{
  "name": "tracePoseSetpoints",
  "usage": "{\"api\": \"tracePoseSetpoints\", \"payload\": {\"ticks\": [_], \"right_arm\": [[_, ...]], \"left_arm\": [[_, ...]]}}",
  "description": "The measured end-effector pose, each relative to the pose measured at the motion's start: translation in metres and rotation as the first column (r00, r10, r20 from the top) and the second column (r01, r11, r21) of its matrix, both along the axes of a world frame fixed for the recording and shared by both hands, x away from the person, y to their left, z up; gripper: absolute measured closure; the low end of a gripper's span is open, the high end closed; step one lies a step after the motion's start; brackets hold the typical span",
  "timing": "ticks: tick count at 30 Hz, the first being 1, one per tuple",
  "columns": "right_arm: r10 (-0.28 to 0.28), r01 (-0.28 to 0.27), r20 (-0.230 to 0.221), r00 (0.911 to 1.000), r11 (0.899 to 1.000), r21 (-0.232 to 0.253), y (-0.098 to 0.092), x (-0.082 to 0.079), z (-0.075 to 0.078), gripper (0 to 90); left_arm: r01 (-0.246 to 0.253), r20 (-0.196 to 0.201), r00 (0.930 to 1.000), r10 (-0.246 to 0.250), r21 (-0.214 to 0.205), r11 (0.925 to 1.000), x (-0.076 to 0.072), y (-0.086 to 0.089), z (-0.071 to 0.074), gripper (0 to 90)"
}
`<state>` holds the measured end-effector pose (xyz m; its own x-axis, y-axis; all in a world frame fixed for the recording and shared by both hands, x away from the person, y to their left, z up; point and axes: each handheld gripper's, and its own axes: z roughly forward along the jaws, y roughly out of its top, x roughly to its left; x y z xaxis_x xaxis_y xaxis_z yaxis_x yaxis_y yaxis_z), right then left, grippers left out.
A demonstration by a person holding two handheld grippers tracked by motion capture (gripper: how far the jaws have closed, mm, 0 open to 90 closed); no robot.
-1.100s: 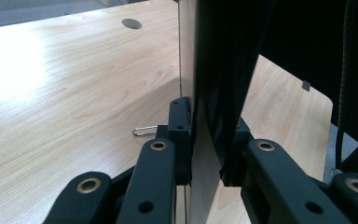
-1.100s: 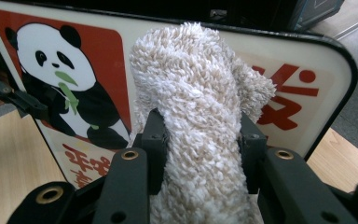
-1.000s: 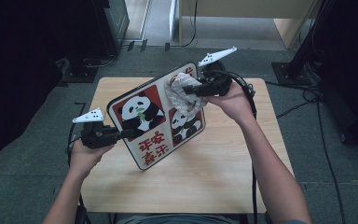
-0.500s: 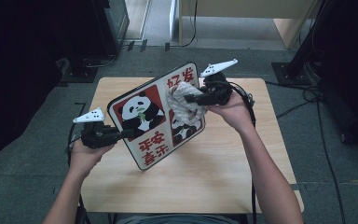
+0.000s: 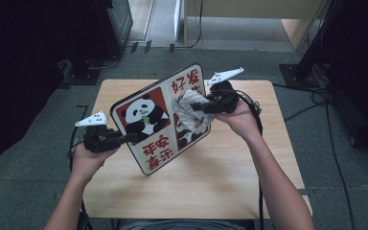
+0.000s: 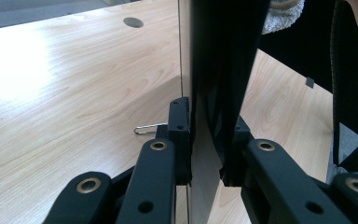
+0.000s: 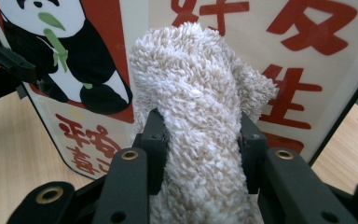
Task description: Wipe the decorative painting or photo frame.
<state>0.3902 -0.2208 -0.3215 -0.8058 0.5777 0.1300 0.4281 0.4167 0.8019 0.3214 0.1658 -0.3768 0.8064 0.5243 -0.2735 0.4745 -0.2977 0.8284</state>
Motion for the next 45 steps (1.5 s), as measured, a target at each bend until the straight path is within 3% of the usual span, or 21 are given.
{"api": "tracePoseSetpoints", "payload": {"ticks": [14, 16, 23, 45], "right_arm": [[0.004, -0.004, -0.021, 0.9998, 1.000, -0.008, -0.003, -0.004, -0.019, 64.7], [0.010, -0.010, -0.005, 0.9999, 1.000, -0.004, -0.004, -0.004, -0.022, 64.7], [0.006, -0.006, -0.011, 0.9999, 1.000, 0.001, -0.006, -0.006, -0.030, 64.7], [0.005, -0.007, -0.047, 0.9989, 0.999, -0.050, -0.009, -0.012, -0.069, 64.2]], "left_arm": [[-0.005, -0.012, 0.9999, 0.005, -0.005, 1.0000, -0.001, 0.000, 0.000, 79.2], [-0.006, -0.012, 0.9999, 0.005, -0.006, 1.0000, -0.001, 0.000, 0.000, 79.2], [-0.006, -0.014, 0.9999, 0.006, -0.005, 1.0000, -0.001, 0.000, 0.000, 79.3], [-0.004, -0.014, 0.9999, 0.004, -0.007, 1.0000, 0.000, 0.000, 0.000, 79.2]]}}
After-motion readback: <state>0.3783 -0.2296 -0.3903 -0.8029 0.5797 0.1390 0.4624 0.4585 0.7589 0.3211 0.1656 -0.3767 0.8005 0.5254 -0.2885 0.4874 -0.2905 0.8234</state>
